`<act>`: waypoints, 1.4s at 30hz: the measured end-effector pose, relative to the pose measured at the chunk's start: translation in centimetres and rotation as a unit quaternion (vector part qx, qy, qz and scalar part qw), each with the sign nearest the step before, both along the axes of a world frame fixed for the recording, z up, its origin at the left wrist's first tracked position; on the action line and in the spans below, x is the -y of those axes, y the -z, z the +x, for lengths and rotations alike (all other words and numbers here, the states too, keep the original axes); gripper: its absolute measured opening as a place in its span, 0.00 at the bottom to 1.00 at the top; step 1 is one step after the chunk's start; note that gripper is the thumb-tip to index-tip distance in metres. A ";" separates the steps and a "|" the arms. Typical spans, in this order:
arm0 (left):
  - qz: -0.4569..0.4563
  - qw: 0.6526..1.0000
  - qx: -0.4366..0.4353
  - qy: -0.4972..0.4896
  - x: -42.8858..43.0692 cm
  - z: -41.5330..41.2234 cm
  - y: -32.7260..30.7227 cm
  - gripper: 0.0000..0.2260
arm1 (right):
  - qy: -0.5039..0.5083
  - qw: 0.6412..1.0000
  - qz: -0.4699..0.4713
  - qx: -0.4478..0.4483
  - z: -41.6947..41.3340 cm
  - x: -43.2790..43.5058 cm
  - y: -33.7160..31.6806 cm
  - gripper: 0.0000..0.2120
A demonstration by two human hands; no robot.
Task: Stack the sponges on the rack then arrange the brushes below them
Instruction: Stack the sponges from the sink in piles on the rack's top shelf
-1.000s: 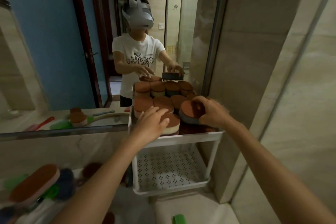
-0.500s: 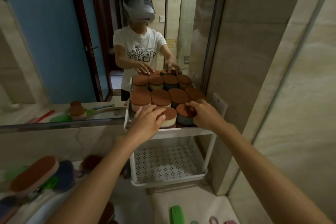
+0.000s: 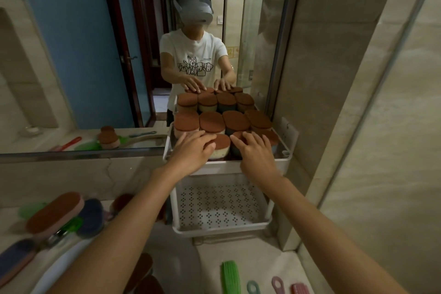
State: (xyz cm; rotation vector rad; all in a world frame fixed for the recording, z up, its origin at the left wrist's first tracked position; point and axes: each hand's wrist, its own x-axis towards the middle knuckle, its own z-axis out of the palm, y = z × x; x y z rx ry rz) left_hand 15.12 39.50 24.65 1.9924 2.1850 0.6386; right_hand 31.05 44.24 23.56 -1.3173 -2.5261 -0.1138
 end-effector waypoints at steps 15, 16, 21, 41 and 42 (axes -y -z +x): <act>0.182 0.936 0.278 -0.118 9.0 -2.2 -1.5 0.11 | -0.104 0.920 -0.008 -0.377 -6.7 8.7 0.6 0.16; 0.176 0.927 0.302 -0.136 10.6 -3.1 -0.5 0.10 | -0.114 0.913 -0.038 -0.390 -7.9 10.0 1.3 0.15; 0.133 0.861 0.420 -0.256 18.8 -9.9 7.6 0.08 | -0.142 0.899 -0.190 -0.368 -15.0 17.4 6.5 0.12; -0.294 0.836 0.168 -0.432 45.0 -30.5 25.4 0.30 | -0.120 0.839 -0.529 0.047 -34.6 39.5 22.4 0.15; -0.302 0.838 0.165 -0.423 45.1 -30.7 25.5 0.31 | -0.119 0.835 -0.534 0.057 -35.0 39.8 22.4 0.16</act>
